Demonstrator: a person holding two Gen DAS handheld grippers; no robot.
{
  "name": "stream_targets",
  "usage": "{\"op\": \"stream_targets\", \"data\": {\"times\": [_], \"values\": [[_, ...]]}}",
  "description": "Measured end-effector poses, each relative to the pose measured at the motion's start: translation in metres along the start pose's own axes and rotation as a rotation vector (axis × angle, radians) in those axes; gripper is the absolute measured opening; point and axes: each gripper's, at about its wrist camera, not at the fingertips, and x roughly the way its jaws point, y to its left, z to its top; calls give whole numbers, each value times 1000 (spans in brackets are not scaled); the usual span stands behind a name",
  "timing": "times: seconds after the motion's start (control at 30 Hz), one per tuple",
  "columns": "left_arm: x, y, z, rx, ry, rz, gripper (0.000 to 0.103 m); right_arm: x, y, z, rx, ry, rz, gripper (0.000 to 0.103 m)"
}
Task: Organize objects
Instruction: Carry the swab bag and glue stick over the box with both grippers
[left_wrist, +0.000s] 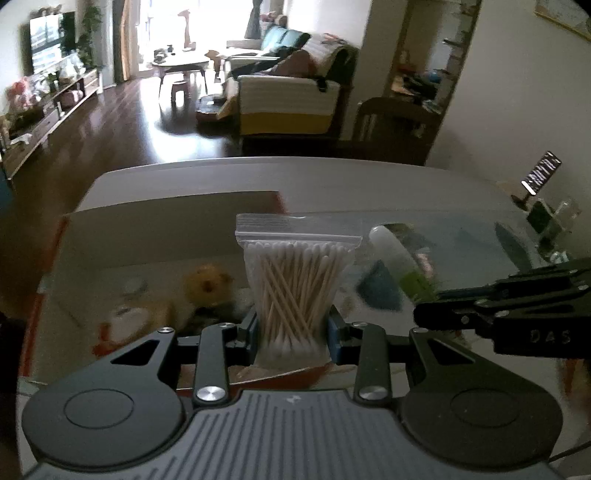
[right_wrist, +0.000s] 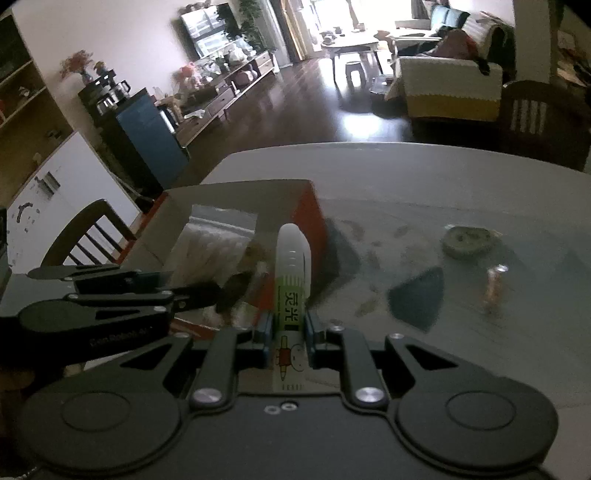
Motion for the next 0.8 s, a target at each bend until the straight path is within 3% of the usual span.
{"op": "stream_targets", "data": {"times": [0.47,0.8], "values": [[-6,102,4,-19,17,138,34,60,60,34,-23,8,-27,17],[29,135,2,-18,82,180,34,111,71,45,-28,62,-99,17]]}}
